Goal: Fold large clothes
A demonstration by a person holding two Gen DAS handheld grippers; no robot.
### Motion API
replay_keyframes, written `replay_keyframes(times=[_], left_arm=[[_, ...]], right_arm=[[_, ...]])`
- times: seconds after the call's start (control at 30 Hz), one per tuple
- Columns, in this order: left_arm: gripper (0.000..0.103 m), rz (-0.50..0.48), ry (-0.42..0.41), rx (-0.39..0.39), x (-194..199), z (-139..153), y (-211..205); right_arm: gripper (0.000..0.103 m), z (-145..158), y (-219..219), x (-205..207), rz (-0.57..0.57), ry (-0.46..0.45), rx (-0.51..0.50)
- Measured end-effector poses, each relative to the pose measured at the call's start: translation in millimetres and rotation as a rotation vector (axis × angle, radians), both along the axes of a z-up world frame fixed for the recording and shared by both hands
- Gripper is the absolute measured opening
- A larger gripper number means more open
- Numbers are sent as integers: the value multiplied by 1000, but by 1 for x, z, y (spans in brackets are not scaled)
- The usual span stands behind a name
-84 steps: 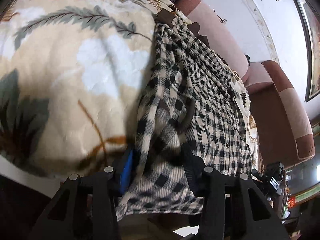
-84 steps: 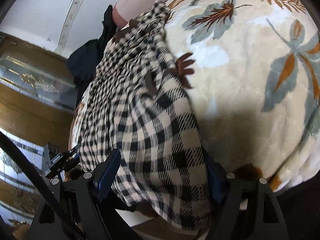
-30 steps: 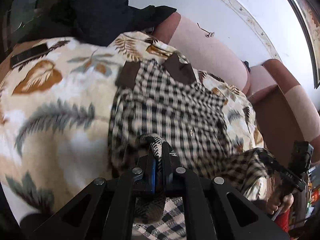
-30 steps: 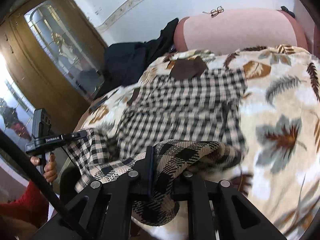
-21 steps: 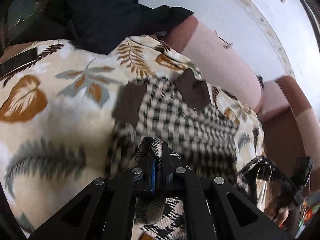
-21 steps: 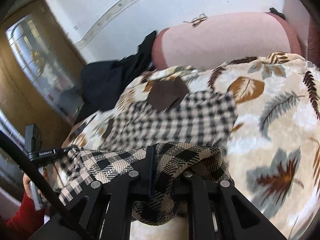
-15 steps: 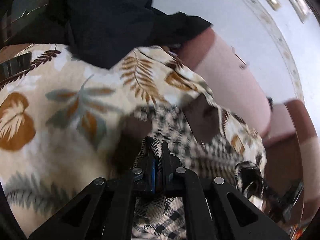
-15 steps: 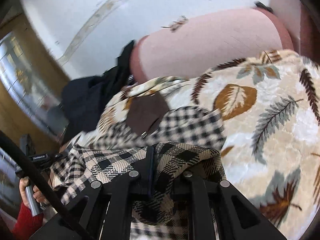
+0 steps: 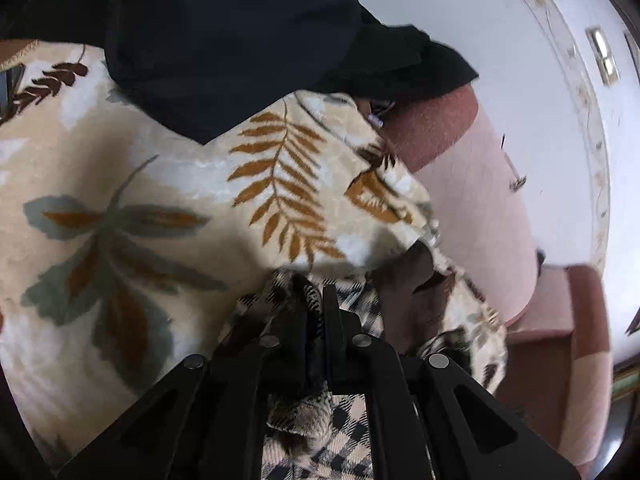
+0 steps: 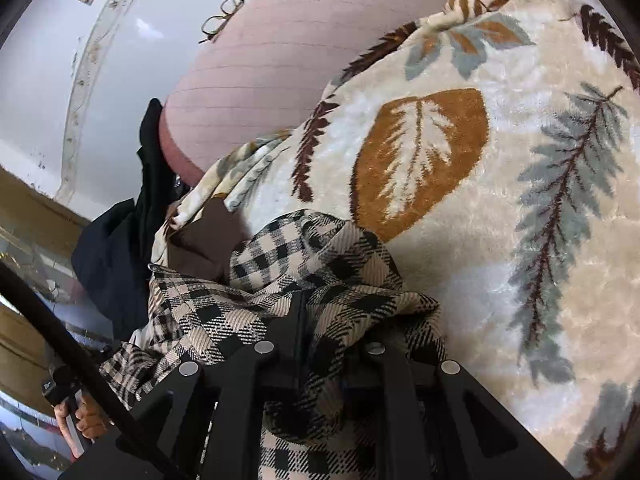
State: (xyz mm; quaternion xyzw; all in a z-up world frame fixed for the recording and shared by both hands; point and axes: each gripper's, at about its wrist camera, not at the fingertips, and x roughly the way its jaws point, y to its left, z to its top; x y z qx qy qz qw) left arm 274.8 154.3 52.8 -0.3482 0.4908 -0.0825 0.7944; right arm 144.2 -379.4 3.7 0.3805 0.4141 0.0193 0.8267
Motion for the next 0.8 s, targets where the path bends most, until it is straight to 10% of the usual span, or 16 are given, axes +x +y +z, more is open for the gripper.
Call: replay_keyframes(times=[0.23,0.33,0.47,0.8], left_arm=[[23,74,-33,-70,11,10,13],[49,123,-54,-78,12,20,26],[50,135,-75,14,3,39,32],[60,16,-181,389,-101,60,0]], right_arm=[[40,-6,-17,6,-81,-27,128],[52,4,-22,12,-109,-27,79],[85,26,-36,16,-187,-49,-19],[86,104,6,-26,-24,-145,-168]])
